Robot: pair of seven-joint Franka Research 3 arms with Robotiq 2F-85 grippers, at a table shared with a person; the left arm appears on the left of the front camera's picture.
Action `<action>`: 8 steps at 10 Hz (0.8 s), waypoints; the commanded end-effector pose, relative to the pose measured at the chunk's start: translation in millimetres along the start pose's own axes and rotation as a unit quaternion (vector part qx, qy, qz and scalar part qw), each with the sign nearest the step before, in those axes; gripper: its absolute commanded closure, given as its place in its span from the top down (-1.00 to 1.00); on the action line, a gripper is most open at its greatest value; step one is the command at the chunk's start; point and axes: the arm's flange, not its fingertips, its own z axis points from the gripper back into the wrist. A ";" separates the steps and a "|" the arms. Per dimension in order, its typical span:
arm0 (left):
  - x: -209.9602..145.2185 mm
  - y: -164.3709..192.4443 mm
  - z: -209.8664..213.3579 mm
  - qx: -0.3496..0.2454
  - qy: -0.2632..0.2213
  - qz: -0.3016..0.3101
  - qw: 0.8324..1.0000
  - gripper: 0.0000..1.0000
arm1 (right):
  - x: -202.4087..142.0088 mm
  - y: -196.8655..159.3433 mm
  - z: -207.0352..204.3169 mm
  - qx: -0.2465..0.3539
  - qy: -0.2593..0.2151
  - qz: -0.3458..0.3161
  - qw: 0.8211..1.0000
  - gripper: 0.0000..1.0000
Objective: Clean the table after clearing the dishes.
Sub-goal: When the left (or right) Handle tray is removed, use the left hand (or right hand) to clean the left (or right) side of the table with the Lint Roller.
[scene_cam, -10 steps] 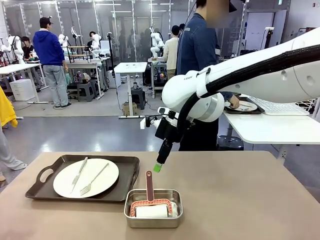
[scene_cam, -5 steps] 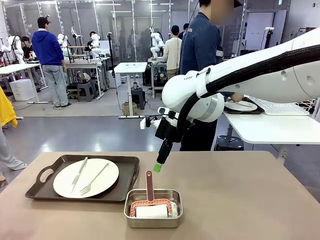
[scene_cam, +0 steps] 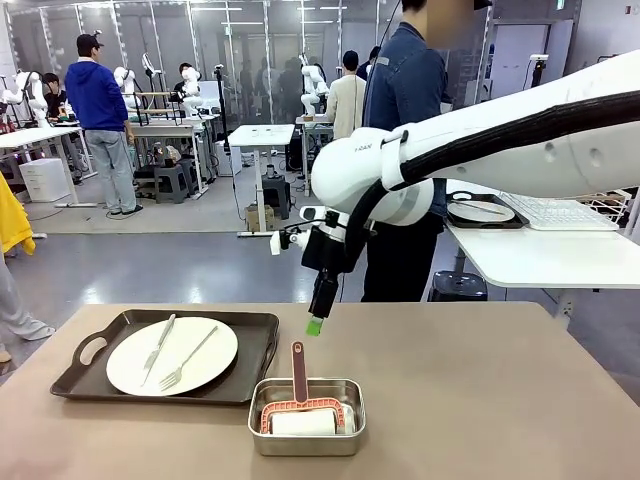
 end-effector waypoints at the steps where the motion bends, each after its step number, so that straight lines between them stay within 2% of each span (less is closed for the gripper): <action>1: -2.2 -1.0 3.3 -0.001 0.003 -0.004 1.000 1.00 | 24.5 -19.3 -0.3 0.026 0.038 0.027 0.999 1.00; 6: -2.2 -1.0 3.3 -0.001 0.003 -0.004 1.000 1.00 | 57.8 -41.4 -19.8 0.079 0.093 0.039 0.992 1.00; 8: -2.2 -1.0 3.3 -0.001 0.003 -0.004 1.000 1.00 | 67.7 -58.2 -26.5 0.119 0.109 0.043 0.986 1.00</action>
